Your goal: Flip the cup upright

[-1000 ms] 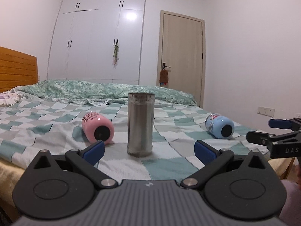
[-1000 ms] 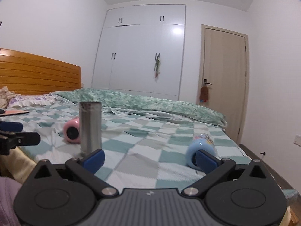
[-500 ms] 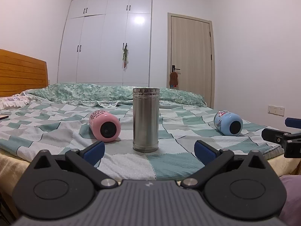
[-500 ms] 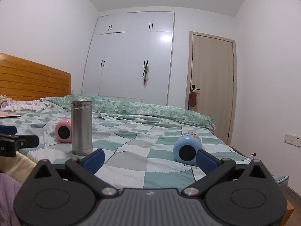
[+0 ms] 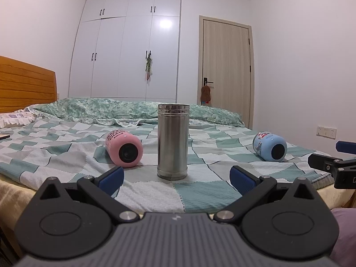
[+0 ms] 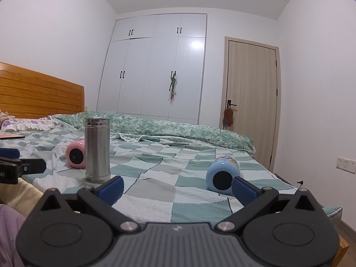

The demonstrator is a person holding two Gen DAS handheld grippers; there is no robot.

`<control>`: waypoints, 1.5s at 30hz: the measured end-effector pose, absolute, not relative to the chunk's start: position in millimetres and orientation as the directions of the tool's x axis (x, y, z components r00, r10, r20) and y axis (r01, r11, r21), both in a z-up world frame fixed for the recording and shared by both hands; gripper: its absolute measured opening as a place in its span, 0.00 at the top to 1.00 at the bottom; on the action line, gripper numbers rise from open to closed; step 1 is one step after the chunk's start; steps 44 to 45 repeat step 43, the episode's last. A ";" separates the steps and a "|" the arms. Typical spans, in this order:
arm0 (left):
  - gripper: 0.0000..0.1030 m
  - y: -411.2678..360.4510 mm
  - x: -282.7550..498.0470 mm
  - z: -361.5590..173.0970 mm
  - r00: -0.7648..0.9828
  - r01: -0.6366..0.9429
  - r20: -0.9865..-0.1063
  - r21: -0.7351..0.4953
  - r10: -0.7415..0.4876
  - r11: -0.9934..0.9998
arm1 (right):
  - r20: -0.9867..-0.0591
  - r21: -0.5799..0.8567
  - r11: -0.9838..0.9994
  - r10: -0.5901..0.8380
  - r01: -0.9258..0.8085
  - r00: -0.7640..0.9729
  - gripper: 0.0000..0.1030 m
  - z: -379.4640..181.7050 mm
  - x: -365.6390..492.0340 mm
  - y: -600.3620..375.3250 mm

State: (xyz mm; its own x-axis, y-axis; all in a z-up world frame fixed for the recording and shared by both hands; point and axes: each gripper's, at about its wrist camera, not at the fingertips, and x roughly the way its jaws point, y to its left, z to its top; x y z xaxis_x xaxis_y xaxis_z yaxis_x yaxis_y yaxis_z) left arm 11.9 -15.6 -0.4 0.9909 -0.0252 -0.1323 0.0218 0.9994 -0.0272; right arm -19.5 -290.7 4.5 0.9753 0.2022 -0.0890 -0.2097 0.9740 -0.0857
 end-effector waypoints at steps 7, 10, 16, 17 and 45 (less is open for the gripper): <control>0.00 -16.7 11.5 -0.1 0.991 0.026 -0.133 -0.028 -0.030 0.999 | -0.090 -0.088 0.974 0.201 -0.209 0.975 0.00 4.2 -20.0 -290.2; 0.00 -17.0 10.4 -0.1 0.991 0.028 -0.130 -0.028 -0.031 0.999 | -0.090 -0.092 0.974 0.201 -0.209 0.975 0.00 3.5 -20.5 -290.1; 0.00 -18.0 10.7 0.2 0.991 0.030 -0.129 -0.029 -0.033 0.999 | -0.091 -0.094 0.973 0.201 -0.210 0.975 0.00 3.4 -20.8 -290.5; 0.00 -18.1 10.7 0.2 0.991 0.031 -0.130 -0.030 -0.034 0.999 | -0.092 -0.094 0.973 0.201 -0.210 0.975 0.00 3.4 -20.8 -290.4; 0.00 -19.0 11.6 0.9 0.991 0.022 -0.131 -0.035 -0.027 0.999 | -0.097 -0.097 0.972 0.203 -0.212 0.974 0.00 2.6 -20.8 -290.8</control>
